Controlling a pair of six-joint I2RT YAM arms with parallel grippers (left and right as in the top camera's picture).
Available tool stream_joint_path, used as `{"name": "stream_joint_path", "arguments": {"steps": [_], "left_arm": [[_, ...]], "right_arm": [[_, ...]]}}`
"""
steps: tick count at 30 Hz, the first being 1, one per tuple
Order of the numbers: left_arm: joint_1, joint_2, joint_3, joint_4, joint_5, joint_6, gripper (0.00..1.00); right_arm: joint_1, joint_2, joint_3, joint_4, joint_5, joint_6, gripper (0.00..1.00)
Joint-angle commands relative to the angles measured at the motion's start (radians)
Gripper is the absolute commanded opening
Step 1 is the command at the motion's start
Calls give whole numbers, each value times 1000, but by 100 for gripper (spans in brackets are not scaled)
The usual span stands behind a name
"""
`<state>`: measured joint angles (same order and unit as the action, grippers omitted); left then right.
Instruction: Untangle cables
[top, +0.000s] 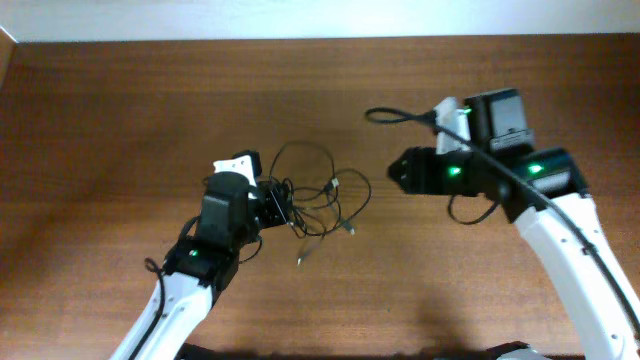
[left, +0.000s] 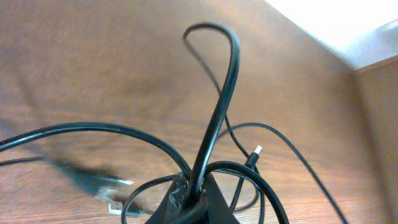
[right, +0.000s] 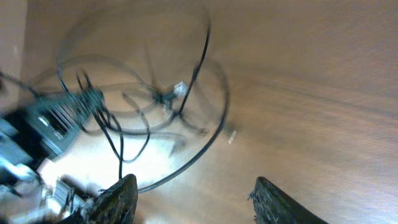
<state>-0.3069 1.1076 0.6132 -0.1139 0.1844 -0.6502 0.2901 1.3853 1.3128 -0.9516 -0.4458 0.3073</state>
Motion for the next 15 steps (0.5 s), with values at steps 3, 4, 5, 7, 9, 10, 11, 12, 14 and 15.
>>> {"name": "stream_joint_path", "arguments": {"steps": [3, 4, 5, 7, 9, 10, 11, 12, 14, 15], "left_arm": [[5, -231, 20, -135, -6, -164, 0], [5, -240, 20, -150, -8, -219, 0], [5, -242, 20, -157, -7, -239, 0], [4, -232, 20, -172, -5, -239, 5], [4, -232, 20, -172, -5, -269, 2], [4, -232, 20, -172, -5, -349, 0], [5, -232, 20, -164, -28, -557, 4], [9, -233, 20, -146, -49, -625, 6], [46, -237, 20, 41, -50, -640, 21], [64, -247, 20, 107, -51, -640, 22]], "right_arm": [[214, 18, -148, 279, -78, 124, 63], [233, 18, -148, 312, -79, 124, 64], [248, 18, -148, 361, -100, 124, 65], [280, 29, -148, 444, -121, 124, 65], [315, 50, -148, 467, -138, 130, 65], [338, 77, -149, 466, -137, 160, 55], [356, 121, -150, 444, -117, 184, 45], [360, 167, -150, 399, -90, 185, 39], [359, 283, -150, 310, 33, 185, 32], [355, 317, -150, 295, 51, 188, 30]]}}
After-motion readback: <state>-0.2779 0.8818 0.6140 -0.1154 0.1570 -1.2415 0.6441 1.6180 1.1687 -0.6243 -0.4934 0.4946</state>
